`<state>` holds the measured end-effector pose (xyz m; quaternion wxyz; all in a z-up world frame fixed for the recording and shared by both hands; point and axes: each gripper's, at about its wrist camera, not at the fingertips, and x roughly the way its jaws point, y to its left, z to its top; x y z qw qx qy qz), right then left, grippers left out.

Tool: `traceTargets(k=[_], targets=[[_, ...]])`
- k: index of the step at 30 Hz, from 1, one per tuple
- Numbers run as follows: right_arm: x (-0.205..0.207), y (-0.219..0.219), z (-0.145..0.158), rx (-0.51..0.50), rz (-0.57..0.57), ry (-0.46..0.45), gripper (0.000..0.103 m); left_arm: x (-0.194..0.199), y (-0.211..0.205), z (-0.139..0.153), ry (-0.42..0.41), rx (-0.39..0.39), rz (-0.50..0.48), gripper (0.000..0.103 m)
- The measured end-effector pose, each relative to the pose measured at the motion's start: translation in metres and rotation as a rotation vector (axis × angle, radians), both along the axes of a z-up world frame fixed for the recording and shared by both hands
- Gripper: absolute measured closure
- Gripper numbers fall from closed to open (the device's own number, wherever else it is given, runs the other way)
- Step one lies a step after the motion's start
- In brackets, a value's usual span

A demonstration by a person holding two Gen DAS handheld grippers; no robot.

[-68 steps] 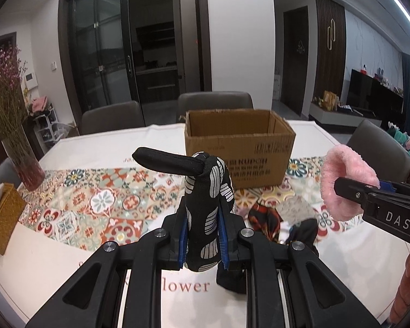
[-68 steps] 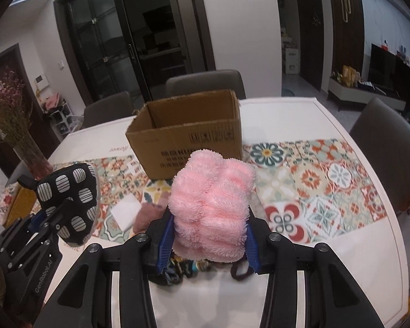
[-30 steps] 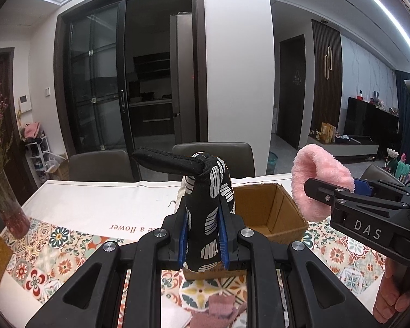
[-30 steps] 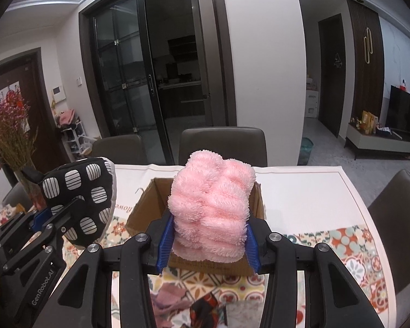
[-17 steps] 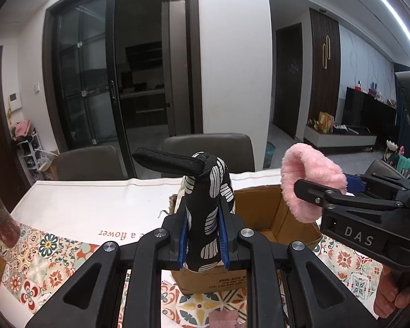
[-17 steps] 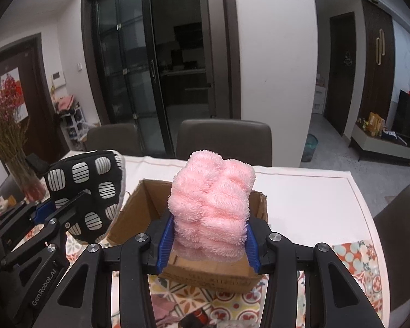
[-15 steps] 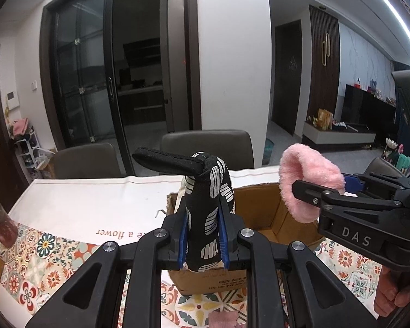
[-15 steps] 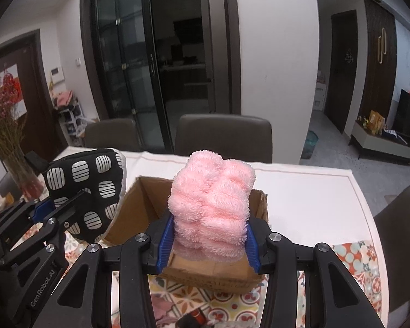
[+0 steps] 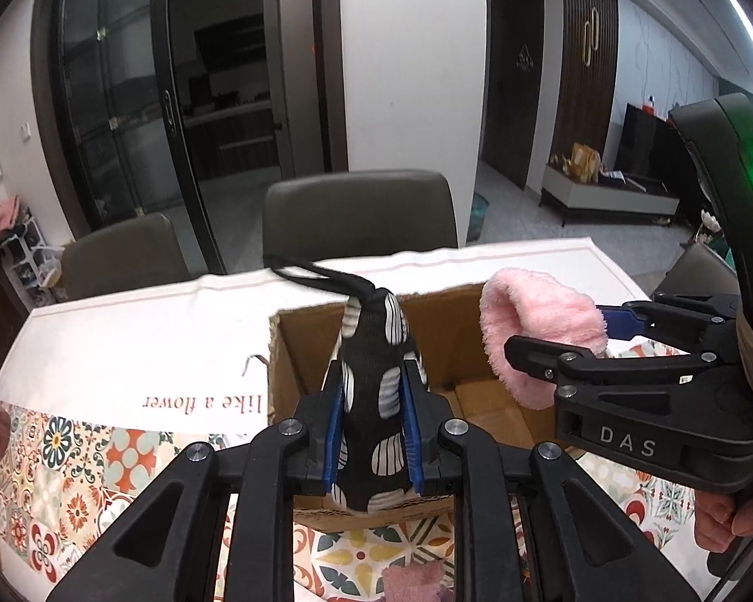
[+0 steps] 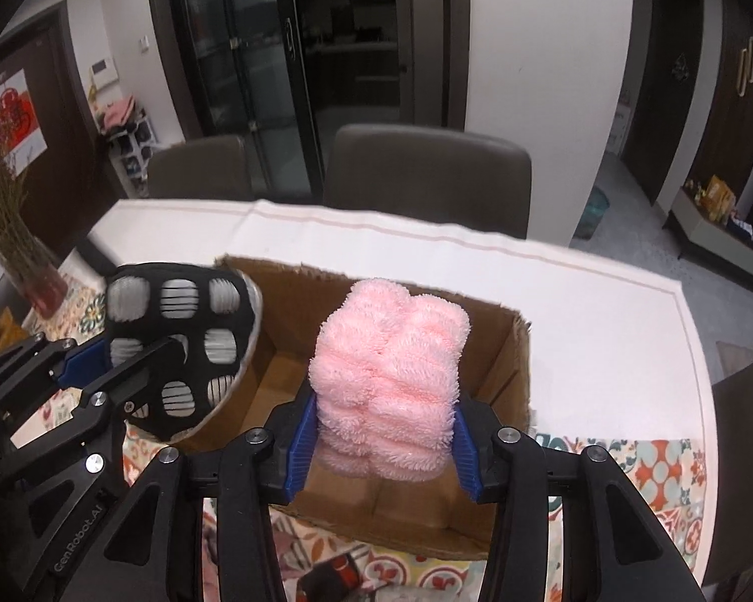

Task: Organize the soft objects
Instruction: 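Open both tools to drop the mitt and wristband into the box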

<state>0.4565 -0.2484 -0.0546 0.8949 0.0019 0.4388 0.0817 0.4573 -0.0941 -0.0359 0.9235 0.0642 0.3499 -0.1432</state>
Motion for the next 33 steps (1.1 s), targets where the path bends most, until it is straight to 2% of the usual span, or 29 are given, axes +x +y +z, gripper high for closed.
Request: traceTargets(k=[1, 3, 10, 23, 33], targets=[[0.001, -0.001, -0.003, 0.003, 0.003, 0.017, 0.053, 0.002, 0.0, -0.002, 0.011, 0.002, -0.001, 0.069], [0.004, -0.003, -0.008, 0.004, 0.005, 0.04, 0.052, 0.002, 0.0, -0.004, 0.019, 0.001, 0.0, 0.062], [0.008, -0.004, -0.011, 0.019, -0.01, 0.066, 0.038, 0.0, 0.0, -0.003, 0.013, 0.012, 0.019, 0.051], [-0.024, 0.002, 0.017, -0.011, -0.073, -0.053, 0.038, -0.032, 0.018, 0.006, -0.023, 0.041, 0.06, 0.045], [-0.063, 0.005, 0.034, 0.006, -0.102, -0.094, 0.038, -0.069, 0.029, 0.02, -0.066, 0.049, 0.081, 0.042]])
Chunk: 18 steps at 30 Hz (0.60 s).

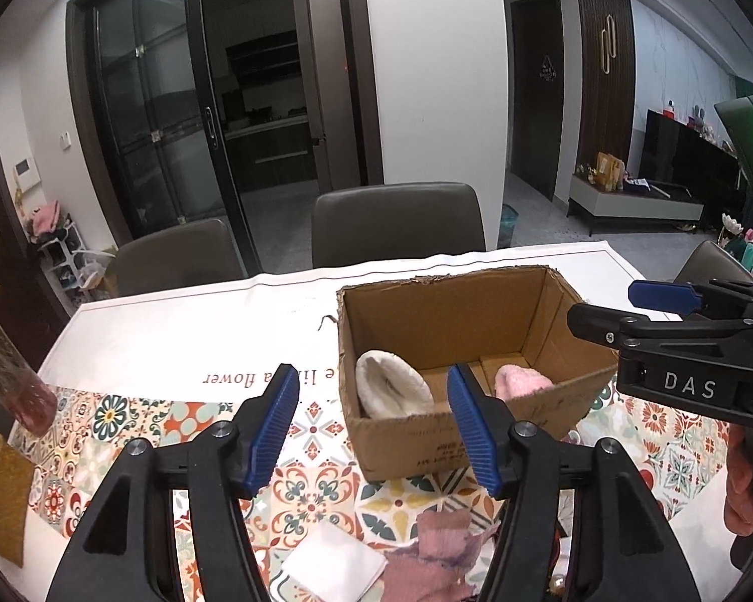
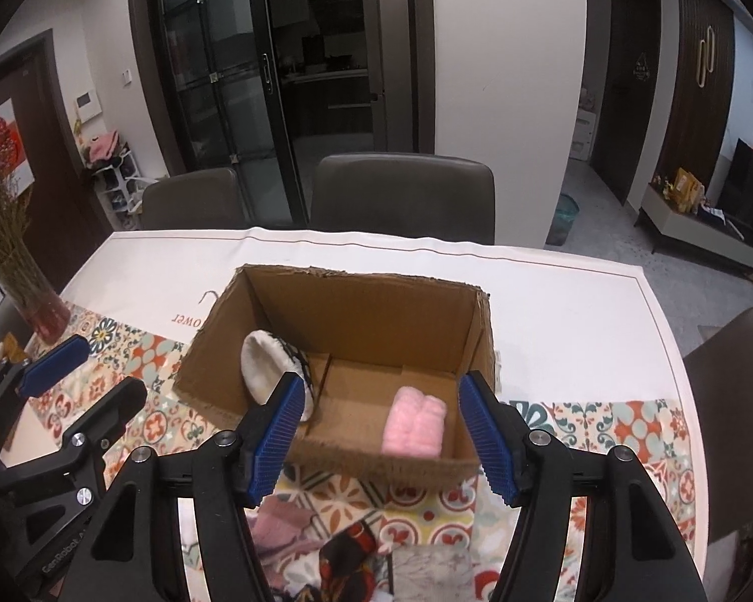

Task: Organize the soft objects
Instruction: 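Open both tools to drop the mitt and wristband into the box, then move both open tools back toward the scarf and hair tie pile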

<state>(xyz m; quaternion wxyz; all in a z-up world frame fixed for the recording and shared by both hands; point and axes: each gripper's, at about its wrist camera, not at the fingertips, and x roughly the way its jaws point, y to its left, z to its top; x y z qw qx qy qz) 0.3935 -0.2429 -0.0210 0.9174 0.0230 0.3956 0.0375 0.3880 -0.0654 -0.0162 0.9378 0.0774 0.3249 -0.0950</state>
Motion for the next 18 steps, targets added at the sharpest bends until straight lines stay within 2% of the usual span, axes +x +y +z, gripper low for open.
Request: traceTargets(k=[10, 18], targets=[[-0.037, 0.0, 0.007, 0.018, -0.012, -0.027, 0.038, -0.044, 0.004, 0.006, -0.039, 0.001, -0.003, 0.039], [-0.072, -0.002, 0.002, -0.033, -0.034, -0.047, 0.038, -0.075, 0.002, 0.001, -0.045, 0.01, -0.017, 0.038]])
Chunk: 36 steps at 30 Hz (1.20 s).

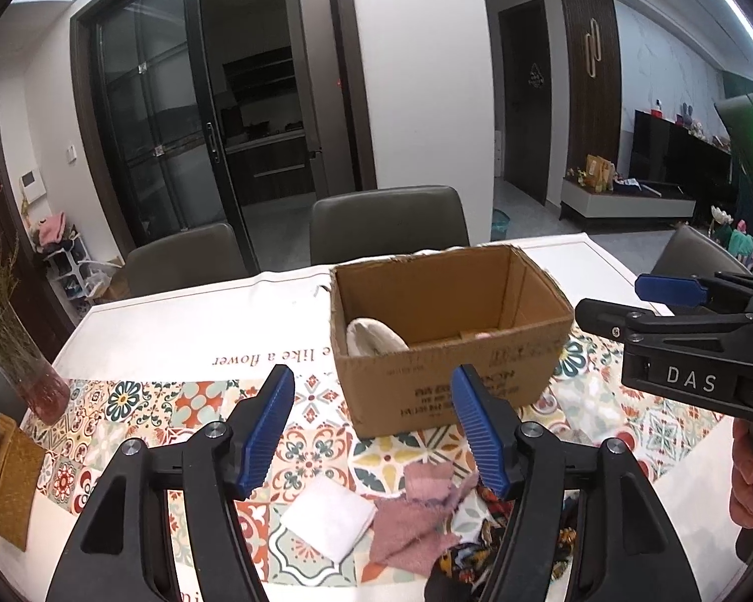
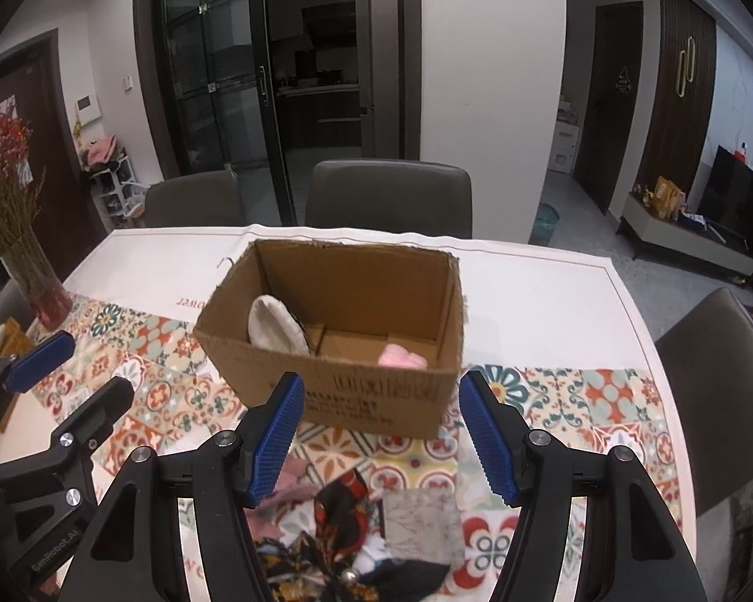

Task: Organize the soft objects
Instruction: 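Move both open tools back toward the scarf and hair tie pile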

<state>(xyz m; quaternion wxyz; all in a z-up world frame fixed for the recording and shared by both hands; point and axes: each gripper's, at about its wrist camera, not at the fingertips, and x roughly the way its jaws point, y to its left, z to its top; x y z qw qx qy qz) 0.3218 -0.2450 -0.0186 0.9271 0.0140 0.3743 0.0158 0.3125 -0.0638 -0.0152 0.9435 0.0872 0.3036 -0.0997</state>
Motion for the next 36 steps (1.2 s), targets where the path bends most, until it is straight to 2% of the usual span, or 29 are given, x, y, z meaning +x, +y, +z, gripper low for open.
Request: traceTargets(k=[13, 19, 36], targets=[[-0.052, -0.008, -0.006, -0.046, -0.039, 0.009, 0.038, -0.043, -0.008, -0.017, 0.045, 0.004, -0.067, 0.031], [-0.071, -0.012, -0.02, -0.038, -0.049, 0.058, 0.038, -0.06, -0.013, -0.025, 0.061, 0.019, -0.099, 0.025], [-0.114, -0.02, -0.079, 0.037, -0.07, 0.271, 0.038, -0.103, -0.028, -0.057, 0.165, 0.063, -0.185, 0.021]])
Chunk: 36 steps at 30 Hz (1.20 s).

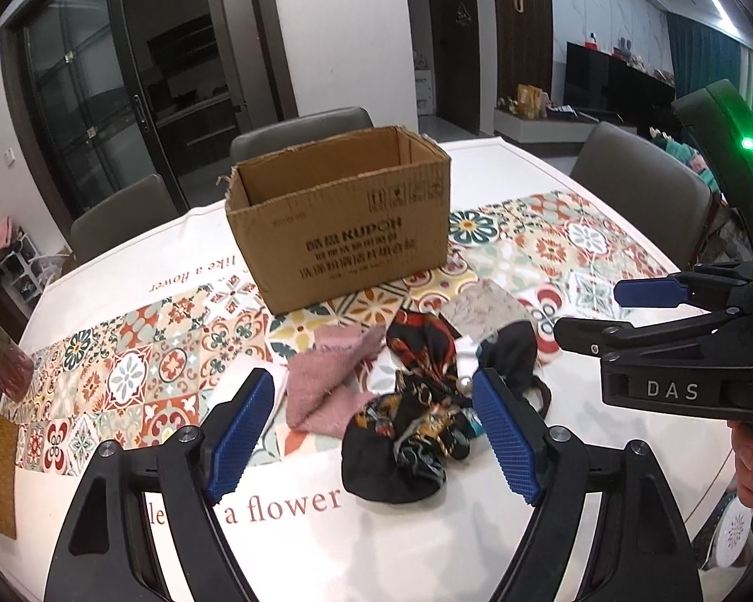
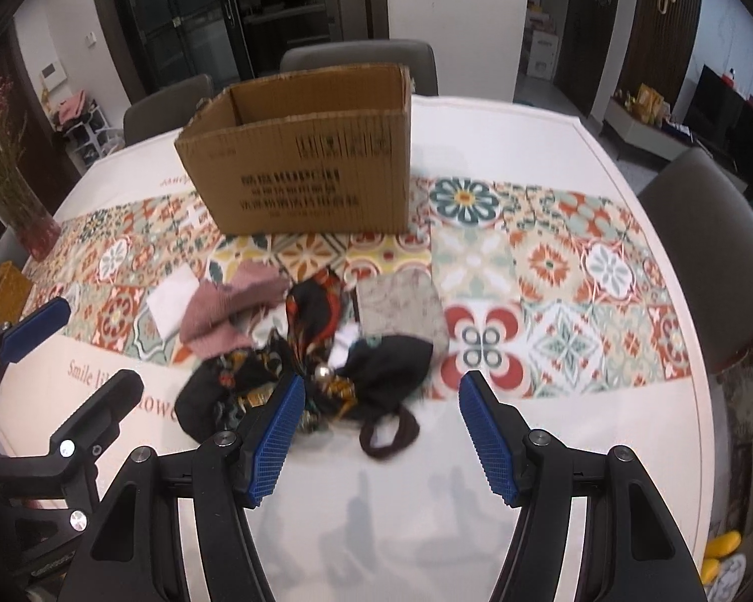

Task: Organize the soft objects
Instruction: 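Move both open tools back toward the scarf and hair tie pile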

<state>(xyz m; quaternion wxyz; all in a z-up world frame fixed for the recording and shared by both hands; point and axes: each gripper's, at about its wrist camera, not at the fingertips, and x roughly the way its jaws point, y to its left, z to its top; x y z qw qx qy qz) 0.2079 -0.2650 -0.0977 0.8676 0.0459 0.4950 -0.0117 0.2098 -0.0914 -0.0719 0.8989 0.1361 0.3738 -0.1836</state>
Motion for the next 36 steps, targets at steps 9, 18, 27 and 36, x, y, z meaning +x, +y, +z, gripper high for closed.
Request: traceTargets(k=[9, 18, 27, 36], targets=[[-0.01, 0.004, -0.022, 0.027, 0.008, 0.074, 0.038, -0.01, -0.002, -0.016, 0.041, 0.023, -0.033, 0.018], [-0.008, 0.003, -0.059, 0.058, 0.009, 0.182, 0.038, -0.011, -0.007, -0.041, 0.061, 0.083, -0.06, 0.015], [-0.003, 0.001, -0.089, 0.063, 0.009, 0.244, 0.038, -0.005, -0.011, -0.073, 0.1, 0.13, -0.095, 0.014], [0.01, 0.0, -0.109, 0.073, 0.008, 0.276, 0.038, 0.012, -0.012, -0.099, 0.157, 0.119, -0.112, 0.014]])
